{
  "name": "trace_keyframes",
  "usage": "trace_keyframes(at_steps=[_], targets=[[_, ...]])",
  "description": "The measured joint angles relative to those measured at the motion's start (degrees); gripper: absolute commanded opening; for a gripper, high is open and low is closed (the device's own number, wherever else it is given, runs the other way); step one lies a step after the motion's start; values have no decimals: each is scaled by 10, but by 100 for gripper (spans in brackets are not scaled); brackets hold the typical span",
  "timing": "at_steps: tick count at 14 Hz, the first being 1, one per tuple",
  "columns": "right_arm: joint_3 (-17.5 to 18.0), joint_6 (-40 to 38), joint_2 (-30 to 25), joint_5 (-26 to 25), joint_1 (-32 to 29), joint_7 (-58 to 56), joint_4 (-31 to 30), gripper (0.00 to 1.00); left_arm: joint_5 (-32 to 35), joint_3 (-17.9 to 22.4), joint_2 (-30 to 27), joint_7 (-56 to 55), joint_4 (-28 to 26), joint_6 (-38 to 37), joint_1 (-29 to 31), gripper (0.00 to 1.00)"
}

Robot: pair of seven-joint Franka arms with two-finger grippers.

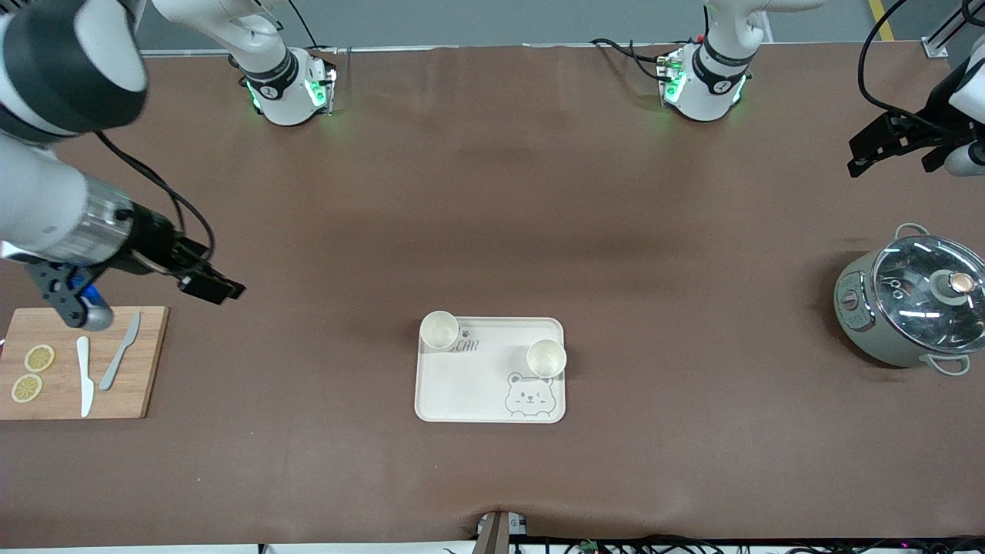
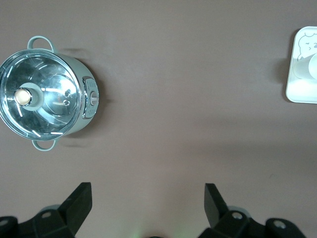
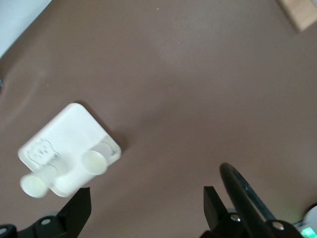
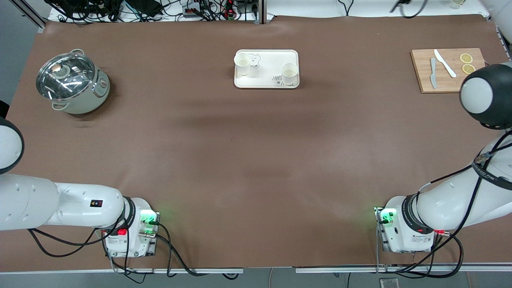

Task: Place white IKEA cup upright on tray with both arms

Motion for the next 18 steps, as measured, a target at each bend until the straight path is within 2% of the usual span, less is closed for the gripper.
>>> trace_keyframes(at_steps=[4, 7, 10, 13, 18], targets=[[-1, -27, -52, -52, -43, -198, -50, 100, -8, -3, 0, 0, -1, 0, -3, 100], [-2, -36, -102, -65, -82, -347, -92, 100, -9, -10, 0, 0, -1, 0, -5, 100], [2, -42, -149, -93, -87, -378, -121, 100, -9, -16, 0, -1, -2, 0, -8, 100], [4, -41, -185, -97, -87, -397, -164, 100, -9, -17, 0, -1, -3, 0, -9, 100], [6, -18, -192, -100, -87, -414, -185, 100, -9, -17, 6, -1, -5, 4, -9, 100]])
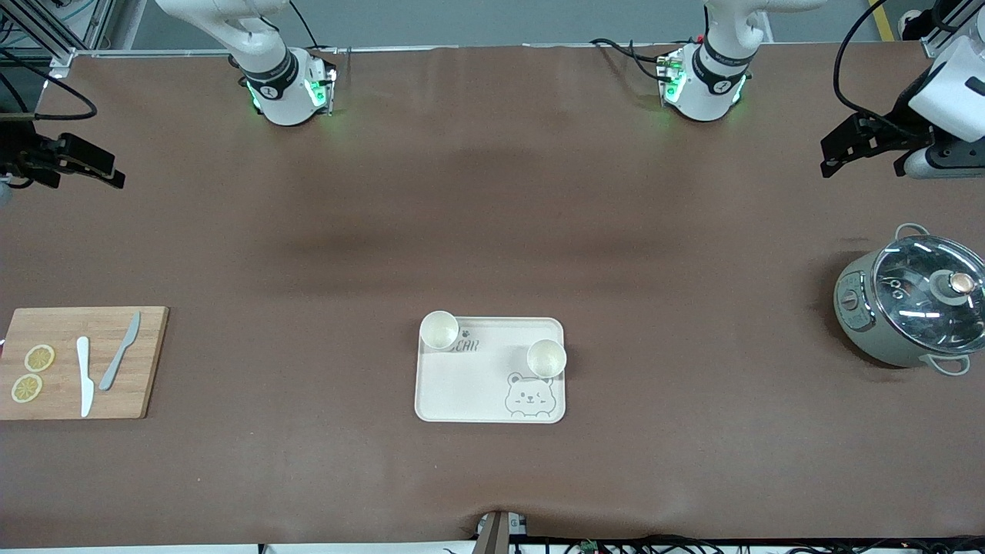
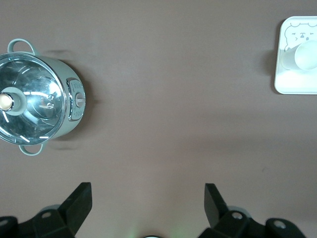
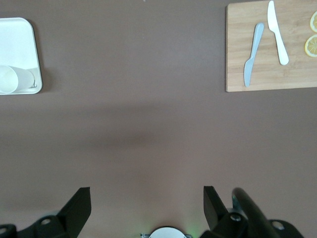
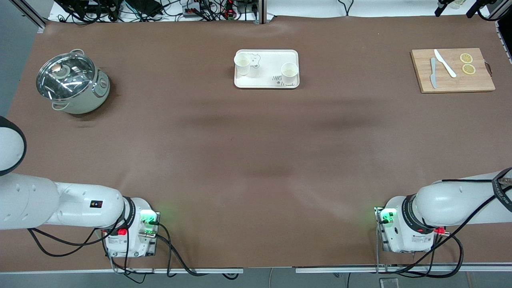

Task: Place white IKEA cup upright on tray with both arms

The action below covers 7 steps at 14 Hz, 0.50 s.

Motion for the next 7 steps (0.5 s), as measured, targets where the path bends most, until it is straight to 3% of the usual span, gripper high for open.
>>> trace_keyframes(at_steps=[7], targets=[[2, 6, -1, -1, 0, -12, 5, 100, 0, 0, 1, 1, 0, 1, 1, 100]])
